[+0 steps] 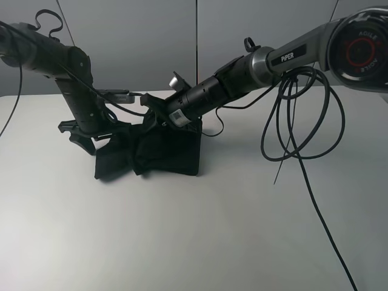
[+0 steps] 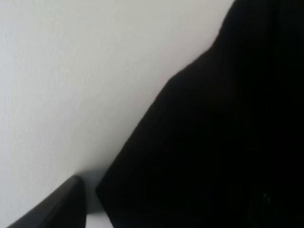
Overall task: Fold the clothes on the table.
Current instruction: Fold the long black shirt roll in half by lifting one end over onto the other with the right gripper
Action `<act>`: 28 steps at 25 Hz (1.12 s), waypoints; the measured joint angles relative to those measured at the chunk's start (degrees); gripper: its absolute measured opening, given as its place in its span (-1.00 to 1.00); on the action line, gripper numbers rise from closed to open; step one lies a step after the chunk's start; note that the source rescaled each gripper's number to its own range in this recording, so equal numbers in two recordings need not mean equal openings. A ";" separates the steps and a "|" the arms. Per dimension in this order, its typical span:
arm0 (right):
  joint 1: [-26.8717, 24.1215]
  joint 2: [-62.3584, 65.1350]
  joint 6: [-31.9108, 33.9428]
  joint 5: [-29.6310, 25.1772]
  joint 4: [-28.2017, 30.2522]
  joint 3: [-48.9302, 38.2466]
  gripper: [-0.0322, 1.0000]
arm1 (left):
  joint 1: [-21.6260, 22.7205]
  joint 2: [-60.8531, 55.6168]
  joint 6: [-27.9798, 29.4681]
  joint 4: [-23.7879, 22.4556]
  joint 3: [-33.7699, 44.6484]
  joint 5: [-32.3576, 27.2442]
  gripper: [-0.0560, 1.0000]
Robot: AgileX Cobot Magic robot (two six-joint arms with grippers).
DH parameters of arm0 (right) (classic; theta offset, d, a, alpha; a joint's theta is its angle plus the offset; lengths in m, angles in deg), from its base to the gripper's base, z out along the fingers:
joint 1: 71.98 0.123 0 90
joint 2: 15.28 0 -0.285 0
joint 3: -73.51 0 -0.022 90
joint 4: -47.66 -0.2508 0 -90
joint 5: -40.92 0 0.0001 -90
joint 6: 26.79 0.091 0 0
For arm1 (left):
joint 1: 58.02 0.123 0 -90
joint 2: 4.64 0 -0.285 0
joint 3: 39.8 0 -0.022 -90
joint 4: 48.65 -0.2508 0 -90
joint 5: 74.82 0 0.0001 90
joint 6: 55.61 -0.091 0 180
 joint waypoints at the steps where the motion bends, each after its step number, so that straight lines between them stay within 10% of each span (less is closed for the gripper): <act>1: 0.00 -0.13 0.00 0.23 0.27 0.00 -0.66 | 0.00 0.00 -0.13 0.00 0.00 0.00 0.82; 18: 0.13 -0.13 0.28 0.49 3.48 0.00 -0.66 | 0.00 -2.77 -1.78 -3.01 -15.70 -11.21 0.82; 24: 0.13 -0.13 1.11 -1.22 0.87 0.00 0.37 | 0.00 -2.77 -2.25 -3.04 -23.23 -14.85 0.82; 28: 0.13 -0.13 -4.84 -7.60 -9.35 0.00 0.54 | 0.00 -2.77 -3.81 -3.04 -25.69 -15.75 0.82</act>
